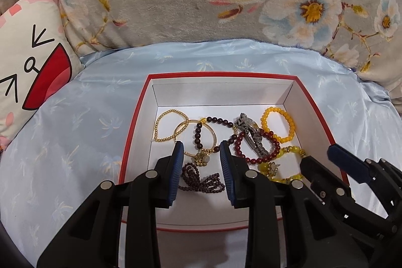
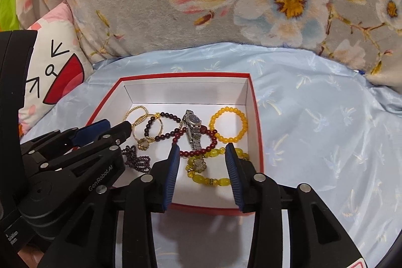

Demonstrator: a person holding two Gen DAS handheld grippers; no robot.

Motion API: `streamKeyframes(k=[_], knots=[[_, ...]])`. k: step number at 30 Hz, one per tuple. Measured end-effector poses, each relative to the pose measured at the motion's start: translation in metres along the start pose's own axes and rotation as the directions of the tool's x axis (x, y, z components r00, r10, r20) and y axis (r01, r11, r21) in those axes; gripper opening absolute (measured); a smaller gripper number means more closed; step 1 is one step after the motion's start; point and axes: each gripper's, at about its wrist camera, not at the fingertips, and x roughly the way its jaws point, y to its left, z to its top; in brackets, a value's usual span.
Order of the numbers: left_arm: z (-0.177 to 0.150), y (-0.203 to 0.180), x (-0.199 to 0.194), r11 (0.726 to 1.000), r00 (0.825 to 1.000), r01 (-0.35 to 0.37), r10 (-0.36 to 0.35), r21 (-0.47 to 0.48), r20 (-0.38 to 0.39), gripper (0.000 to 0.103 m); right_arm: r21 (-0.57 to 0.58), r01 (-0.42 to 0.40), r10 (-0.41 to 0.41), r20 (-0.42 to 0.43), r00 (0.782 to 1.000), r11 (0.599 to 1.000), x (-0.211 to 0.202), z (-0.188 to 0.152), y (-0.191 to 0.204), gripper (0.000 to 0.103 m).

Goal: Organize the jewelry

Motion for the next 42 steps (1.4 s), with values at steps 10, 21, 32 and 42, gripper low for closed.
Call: streamKeyframes(k=[10,21,32,42], knots=[[-0.019,0.009,-0.018,0.999,0.999,-0.047,0.048,-0.025,0.025,0.055,0.019,0.043,-0.043,0.003,0.999,0.999,-0.015,-0.015,-0.001,0.059],[-0.034,0.015,-0.037,0.994,0.994,-0.097,0.100,-0.052,0.050,0.080,0.055,0.085,-0.087,0.021,0.996,0.995,-0.031,-0.027,-0.006,0.070],[-0.044,0.015,-0.045,0.992,0.993,-0.113,0.115,-0.055,0.028,0.079,0.050,0.100,-0.100,0.015,0.995,0.994,-0.038,-0.034,-0.003,0.070],[-0.047,0.017,-0.050,0.991,0.993,-0.116,0.117,-0.067,0.019,0.079,0.056,0.102,-0.103,0.021,0.994,0.993,-0.043,-0.038,-0.001,0.070]])
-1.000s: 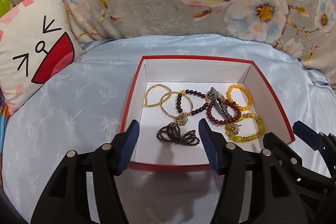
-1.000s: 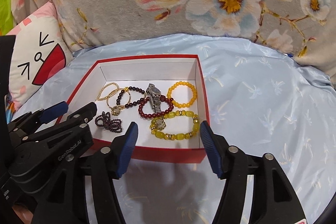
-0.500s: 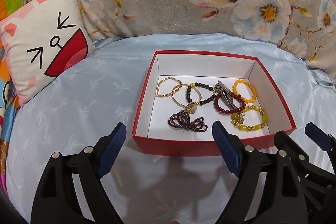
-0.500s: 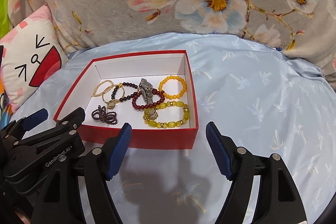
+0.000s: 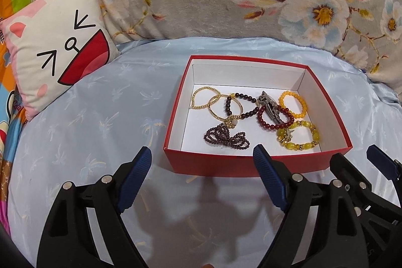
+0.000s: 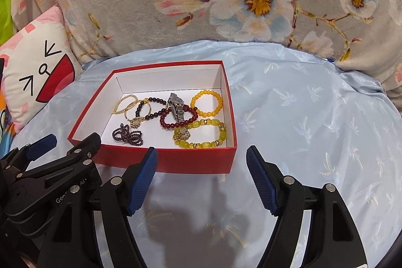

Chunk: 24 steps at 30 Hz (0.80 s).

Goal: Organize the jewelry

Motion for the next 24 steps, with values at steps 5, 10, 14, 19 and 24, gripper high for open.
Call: streamKeyframes(k=[5,10,14,19,24], knots=[[0.000,0.000,-0.001,1.000,1.000,0.001,-0.001,0.003,0.000,0.079,0.000,-0.002,0.002,0.001,1.000,1.000,-0.001,-0.001,-0.001,0.070],[-0.002,0.001,-0.004,1.000,1.000,0.004,-0.004,0.001,-0.006,0.079,0.004,-0.004,0.004,-0.004,1.000,1.000,-0.002,-0.001,-0.001,0.070],[0.000,0.001,-0.006,1.000,1.000,0.003,-0.003,-0.002,-0.020,0.078,0.005,-0.011,0.011,-0.016,1.000,1.000,-0.005,0.000,-0.001,0.070],[0.004,0.001,-0.010,1.000,1.000,-0.005,0.005,0.008,-0.012,0.078,0.017,-0.019,0.019,-0.019,1.000,1.000,-0.008,0.002,-0.001,0.070],[0.009,0.000,-0.014,1.000,1.000,-0.006,0.006,0.007,-0.007,0.078,0.019,-0.019,0.019,-0.016,1.000,1.000,-0.011,0.007,-0.001,0.070]])
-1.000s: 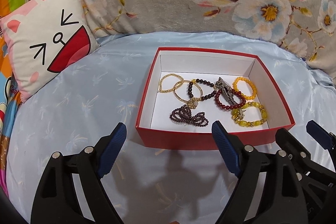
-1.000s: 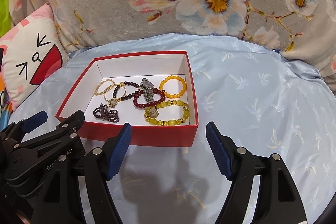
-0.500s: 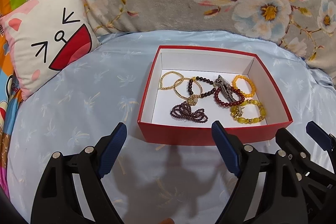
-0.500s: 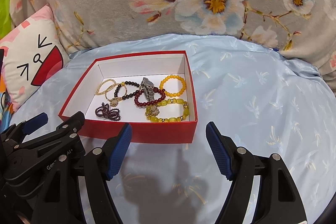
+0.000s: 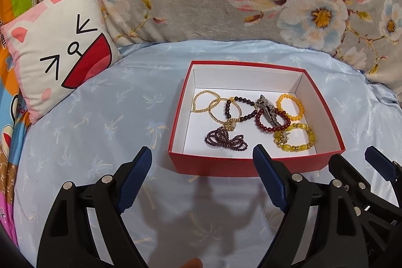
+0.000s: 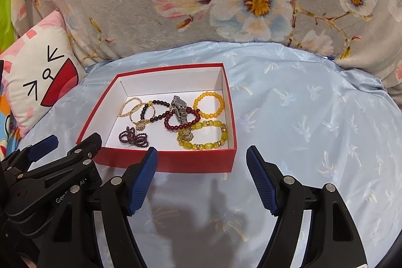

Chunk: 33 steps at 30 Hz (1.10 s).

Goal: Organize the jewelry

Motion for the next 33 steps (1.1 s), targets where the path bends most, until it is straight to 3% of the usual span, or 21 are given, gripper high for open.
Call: streamKeyframes(k=[33], knots=[[0.0044,0.0009,-0.0042,1.000,1.000,-0.002,0.002,-0.003,0.010,0.078,0.007,-0.002,0.002,0.008,1.000,1.000,-0.0033,0.0032,0.0000,0.070]])
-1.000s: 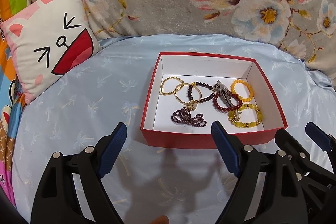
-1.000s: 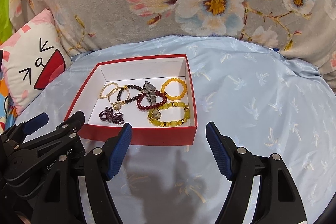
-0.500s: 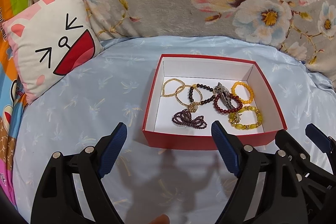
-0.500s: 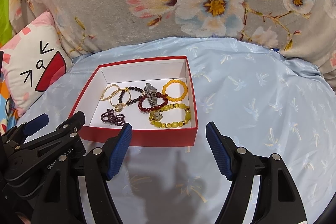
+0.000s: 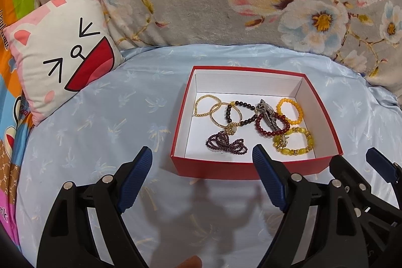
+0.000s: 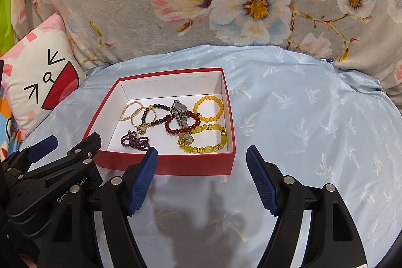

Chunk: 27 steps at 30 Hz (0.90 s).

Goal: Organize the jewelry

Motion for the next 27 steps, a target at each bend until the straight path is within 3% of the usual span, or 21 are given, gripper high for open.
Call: streamKeyframes(k=[27], knots=[[-0.0012,-0.0011,0.0007,0.999,1.000,-0.030,0.029,0.027,0.006,0.078,-0.003,0.004,-0.004,-0.003,1.000,1.000,-0.0019,-0.0025,0.0031,0.070]])
